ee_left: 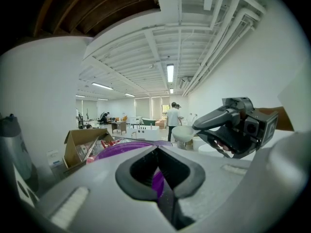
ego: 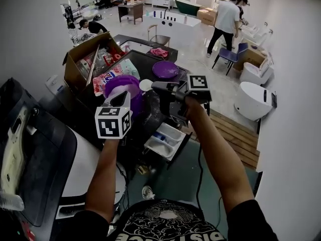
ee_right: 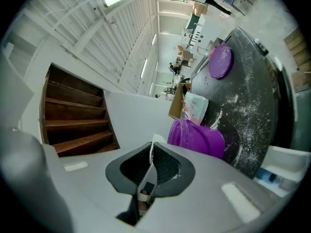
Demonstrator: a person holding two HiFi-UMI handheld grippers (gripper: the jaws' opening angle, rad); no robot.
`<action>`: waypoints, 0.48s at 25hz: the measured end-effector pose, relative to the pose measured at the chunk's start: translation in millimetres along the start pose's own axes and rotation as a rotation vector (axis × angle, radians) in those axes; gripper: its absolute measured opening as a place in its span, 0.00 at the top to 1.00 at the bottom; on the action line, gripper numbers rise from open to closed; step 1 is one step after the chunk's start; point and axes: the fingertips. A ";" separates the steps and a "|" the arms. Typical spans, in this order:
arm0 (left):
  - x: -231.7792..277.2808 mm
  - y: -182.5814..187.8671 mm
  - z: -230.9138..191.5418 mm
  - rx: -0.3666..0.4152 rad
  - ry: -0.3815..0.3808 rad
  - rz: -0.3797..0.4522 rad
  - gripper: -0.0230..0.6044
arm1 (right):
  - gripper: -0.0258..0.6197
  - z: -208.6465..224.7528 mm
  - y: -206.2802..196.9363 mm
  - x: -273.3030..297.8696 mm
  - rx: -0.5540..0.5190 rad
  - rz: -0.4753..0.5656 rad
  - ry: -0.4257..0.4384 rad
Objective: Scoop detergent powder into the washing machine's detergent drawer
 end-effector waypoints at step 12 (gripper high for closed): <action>-19.5 -30.1 48.8 -0.036 0.040 -0.032 0.96 | 0.91 19.5 -18.1 -49.4 0.034 -0.074 -0.011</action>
Point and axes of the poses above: the fingertips, and each gripper's own axes: x forward along the fingers, z to its right, y out of its top, and after that the axes turned 9 degrees about y, right-handed
